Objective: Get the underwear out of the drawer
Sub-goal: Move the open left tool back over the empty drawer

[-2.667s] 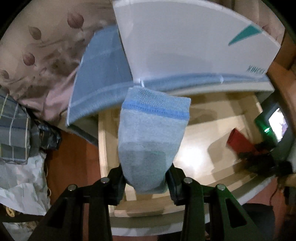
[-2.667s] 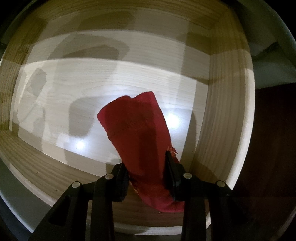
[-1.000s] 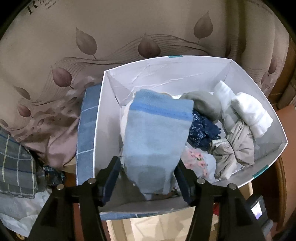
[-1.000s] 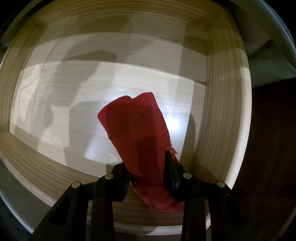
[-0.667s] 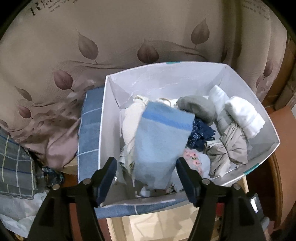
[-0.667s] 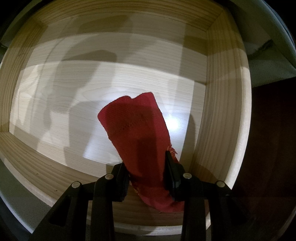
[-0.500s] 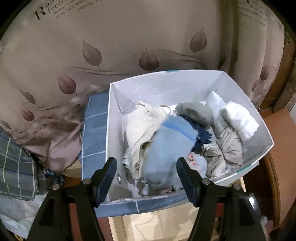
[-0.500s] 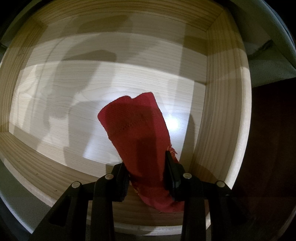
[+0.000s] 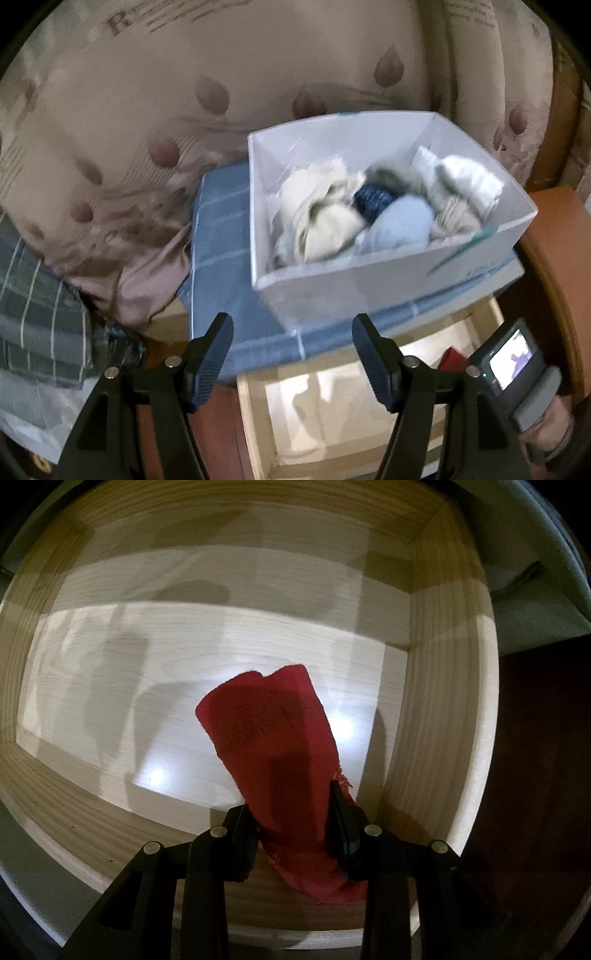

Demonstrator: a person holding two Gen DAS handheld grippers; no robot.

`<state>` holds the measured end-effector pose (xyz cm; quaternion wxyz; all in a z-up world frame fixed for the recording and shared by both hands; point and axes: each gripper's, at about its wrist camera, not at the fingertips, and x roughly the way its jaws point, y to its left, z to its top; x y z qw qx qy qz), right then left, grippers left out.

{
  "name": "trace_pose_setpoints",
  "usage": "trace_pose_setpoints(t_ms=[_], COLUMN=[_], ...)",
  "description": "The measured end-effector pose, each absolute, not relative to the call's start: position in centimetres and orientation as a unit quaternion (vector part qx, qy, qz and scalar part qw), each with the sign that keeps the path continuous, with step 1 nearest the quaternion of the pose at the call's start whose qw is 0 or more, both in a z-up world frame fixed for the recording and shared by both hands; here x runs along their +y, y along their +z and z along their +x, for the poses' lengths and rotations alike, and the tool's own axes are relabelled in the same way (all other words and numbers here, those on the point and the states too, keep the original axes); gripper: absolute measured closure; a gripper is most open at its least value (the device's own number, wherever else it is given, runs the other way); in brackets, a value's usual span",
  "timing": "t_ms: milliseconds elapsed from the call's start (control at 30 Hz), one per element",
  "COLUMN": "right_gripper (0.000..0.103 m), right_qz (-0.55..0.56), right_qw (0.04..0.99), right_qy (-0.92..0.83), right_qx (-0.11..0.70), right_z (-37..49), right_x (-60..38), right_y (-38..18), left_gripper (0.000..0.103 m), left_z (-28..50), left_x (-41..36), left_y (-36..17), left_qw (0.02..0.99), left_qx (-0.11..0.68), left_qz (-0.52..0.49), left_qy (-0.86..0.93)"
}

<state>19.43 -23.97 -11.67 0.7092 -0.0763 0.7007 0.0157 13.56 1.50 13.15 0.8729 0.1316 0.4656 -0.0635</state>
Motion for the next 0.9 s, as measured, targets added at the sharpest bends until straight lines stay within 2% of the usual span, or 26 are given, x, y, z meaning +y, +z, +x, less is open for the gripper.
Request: trace_pose_setpoints(t_ms=[267,467,667,900], right_gripper=[0.072,0.072,0.073,0.074], right_qz=[-0.082,-0.084,-0.079,-0.076], right_qw=[0.709,0.712,0.72,0.738], right_qy=[0.016,0.015,0.013,0.023], right_qx=[0.7,0.697,0.689,0.67], right_z=[19.4,19.2,19.2,18.7], right_x=[-23.4,-23.0,-23.2,-23.1], right_y=[-11.4,-11.2,-10.5,-9.5], left_gripper=[0.034,0.034,0.034,0.034], left_z=[10.3,8.2,7.2,7.2], left_x=[4.1,3.8,3.2,2.9], left_y=[5.5,1.2,-1.4,-3.2], left_qw=[0.849,0.843,0.834,0.821], left_qx=[0.525,0.538,0.551,0.57], left_qz=[0.055,0.034,0.034,-0.02], left_qy=[-0.026,-0.002,0.006,0.015])
